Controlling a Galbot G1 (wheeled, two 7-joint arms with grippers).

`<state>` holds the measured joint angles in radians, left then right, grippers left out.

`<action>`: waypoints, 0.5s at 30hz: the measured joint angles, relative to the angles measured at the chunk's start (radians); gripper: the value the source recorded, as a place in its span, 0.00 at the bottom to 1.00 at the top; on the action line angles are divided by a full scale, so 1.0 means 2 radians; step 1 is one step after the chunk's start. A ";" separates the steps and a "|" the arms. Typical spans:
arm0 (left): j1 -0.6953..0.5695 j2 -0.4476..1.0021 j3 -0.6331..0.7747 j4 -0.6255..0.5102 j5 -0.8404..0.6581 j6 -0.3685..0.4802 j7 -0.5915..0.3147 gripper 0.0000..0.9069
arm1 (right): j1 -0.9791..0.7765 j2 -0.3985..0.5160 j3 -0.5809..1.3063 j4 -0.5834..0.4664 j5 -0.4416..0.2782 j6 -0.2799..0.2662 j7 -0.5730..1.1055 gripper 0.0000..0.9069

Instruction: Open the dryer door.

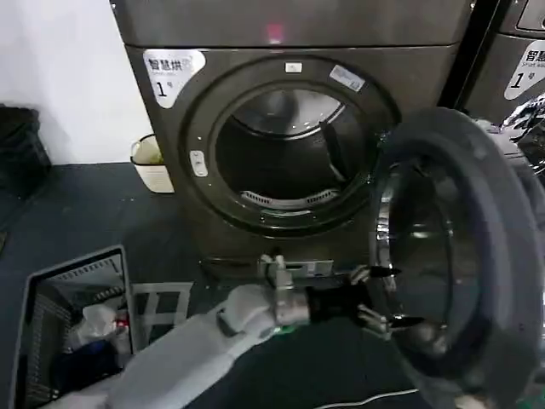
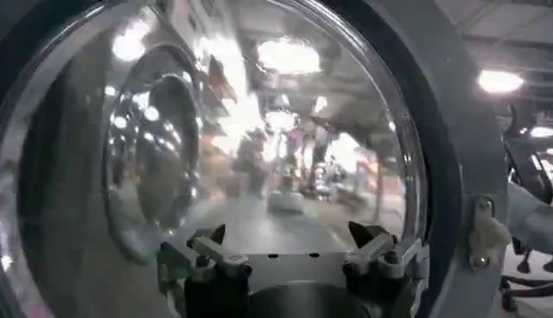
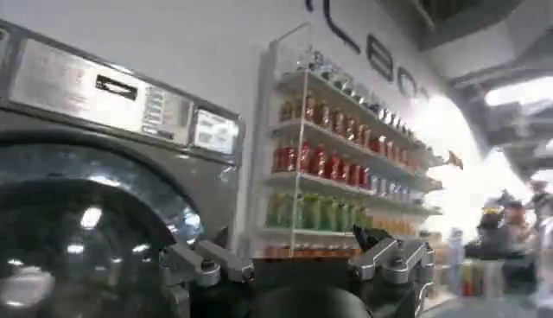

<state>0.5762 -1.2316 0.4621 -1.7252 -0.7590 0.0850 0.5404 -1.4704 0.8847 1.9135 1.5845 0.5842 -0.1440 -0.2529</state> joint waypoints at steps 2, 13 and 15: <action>-0.004 -0.019 0.007 0.012 0.000 0.002 0.000 1.00 | -0.002 -0.004 0.012 -0.003 -0.002 -0.003 0.007 1.00; -0.034 -0.104 0.029 0.072 0.023 -0.007 -0.023 1.00 | -0.033 -0.020 0.084 -0.014 0.006 -0.012 0.049 1.00; -0.042 -0.118 0.034 0.089 0.030 -0.015 -0.027 1.00 | -0.039 -0.018 0.092 -0.015 0.008 -0.012 0.051 1.00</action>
<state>0.4915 -1.4682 0.5309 -1.5467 -0.6997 0.0546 0.4868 -1.5486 0.8496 2.0982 1.5547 0.6007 -0.1688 -0.1516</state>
